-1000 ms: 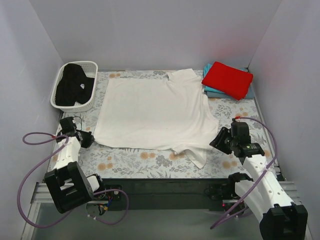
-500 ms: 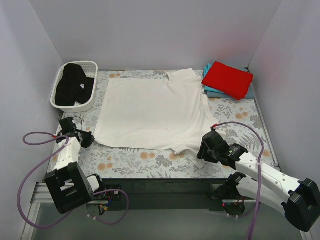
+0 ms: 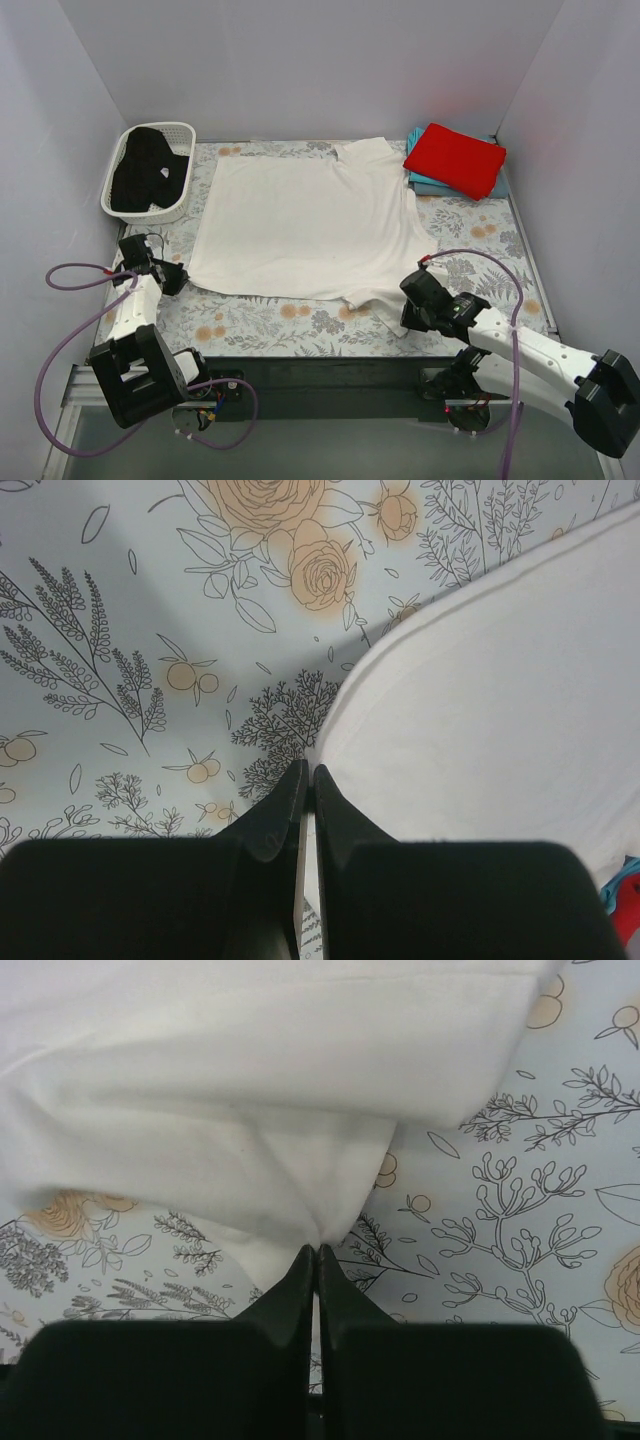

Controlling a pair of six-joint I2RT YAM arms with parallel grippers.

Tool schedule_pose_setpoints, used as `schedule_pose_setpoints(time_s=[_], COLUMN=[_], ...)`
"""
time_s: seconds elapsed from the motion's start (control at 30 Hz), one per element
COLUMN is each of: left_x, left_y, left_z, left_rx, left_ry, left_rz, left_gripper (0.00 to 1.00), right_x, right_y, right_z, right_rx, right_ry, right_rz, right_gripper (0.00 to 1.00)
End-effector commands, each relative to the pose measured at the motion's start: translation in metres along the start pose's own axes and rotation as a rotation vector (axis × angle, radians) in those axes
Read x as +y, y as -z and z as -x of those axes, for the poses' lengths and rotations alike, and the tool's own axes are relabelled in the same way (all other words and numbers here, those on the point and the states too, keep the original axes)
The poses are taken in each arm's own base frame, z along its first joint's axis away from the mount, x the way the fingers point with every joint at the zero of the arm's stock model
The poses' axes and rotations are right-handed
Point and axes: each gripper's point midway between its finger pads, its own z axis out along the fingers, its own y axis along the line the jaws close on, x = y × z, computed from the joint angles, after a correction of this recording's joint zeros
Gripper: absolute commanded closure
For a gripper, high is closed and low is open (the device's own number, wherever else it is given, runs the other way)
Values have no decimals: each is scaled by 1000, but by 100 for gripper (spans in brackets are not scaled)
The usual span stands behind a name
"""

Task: Fold and stack the t-shirts
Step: Flatten the tshirt out, then fold the tshirt

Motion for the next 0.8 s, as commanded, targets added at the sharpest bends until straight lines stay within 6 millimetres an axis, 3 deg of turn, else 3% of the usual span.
schedule_pose_setpoints(time_s=[0.0,0.17,0.43,0.5,0.77], left_x=[3,5,9,7,2], left_y=[3,8,15,15,5], left_z=[3,7,16,17,11], left_rx=[-24,-51,-110,-112,-54], left_ry=[2,13,35,40,9], left_rz=[5,9,36,36,14], left_gripper=[100,100,100,100,100], right_x=[1,5,6,5,22], right_y=[18,43,62,67,84], right_z=[-5,-19,-37,-32,23], right_rx=[6,61,116,96,-52], right_ry=[-8,-14,12,18,101], right_rz=[60,161,185,172,88], right_gripper=[99,99,99,99,99])
